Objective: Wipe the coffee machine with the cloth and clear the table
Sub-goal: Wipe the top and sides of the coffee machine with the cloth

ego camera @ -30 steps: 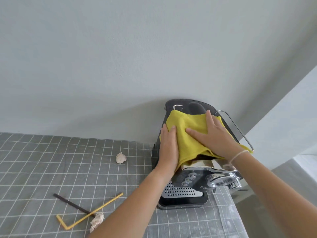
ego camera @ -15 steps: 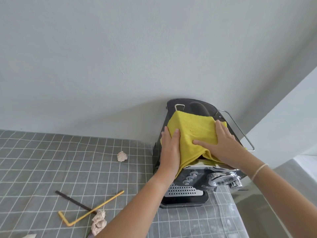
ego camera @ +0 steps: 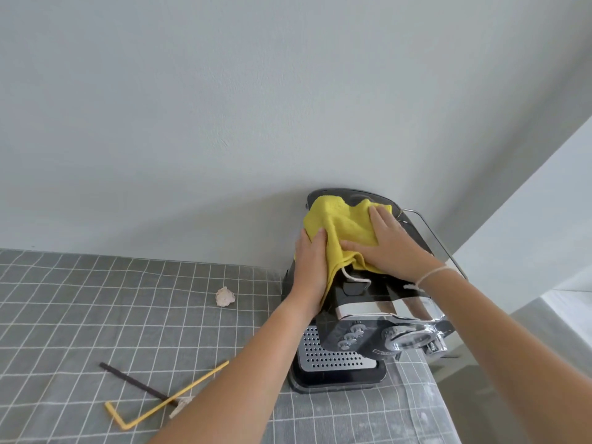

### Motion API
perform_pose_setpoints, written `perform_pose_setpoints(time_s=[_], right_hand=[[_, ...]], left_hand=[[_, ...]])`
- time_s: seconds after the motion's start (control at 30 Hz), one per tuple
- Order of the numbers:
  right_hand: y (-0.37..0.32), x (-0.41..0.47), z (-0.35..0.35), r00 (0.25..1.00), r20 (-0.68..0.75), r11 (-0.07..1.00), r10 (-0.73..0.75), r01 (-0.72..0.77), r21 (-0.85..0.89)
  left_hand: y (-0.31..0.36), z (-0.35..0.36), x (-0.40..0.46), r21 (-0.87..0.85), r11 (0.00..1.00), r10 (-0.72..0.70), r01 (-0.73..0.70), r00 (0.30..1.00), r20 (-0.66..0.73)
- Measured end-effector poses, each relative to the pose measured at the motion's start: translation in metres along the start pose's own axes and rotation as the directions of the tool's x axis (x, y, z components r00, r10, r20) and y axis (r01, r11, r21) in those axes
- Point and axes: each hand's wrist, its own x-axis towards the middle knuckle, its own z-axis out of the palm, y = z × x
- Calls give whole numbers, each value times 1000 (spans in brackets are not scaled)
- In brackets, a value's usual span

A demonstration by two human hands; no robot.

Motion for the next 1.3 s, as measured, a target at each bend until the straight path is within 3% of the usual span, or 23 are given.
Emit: perform_pose_setpoints(time_s=[0.17,0.37,0.67,0.9,1.13,1.3], right_hand=[[8,-31,1,999,36,998,-20,22,-55],[1,9,-8,990,15,980,143,-144,134],[8,-18,3,987,-101,991,128,-124,40],[12,7,-4,949,-29,946,315,-312,94],[9,-39,-3,998,17,998,67,-68,19],[3,-31,-20,966,224,991,127,-135,22]], left_hand=[[-10,4,-2,36,999,-10,10,1000,2],[8,6,13,-22,1000,8,-8,1000,-29],[20,10,25,-47,998,-52,50,998,-30],[26,12,23,64,997,45,-45,999,11],[18,11,31,73,997,40,-41,999,11],[18,11,32,87,993,76,-77,997,16]])
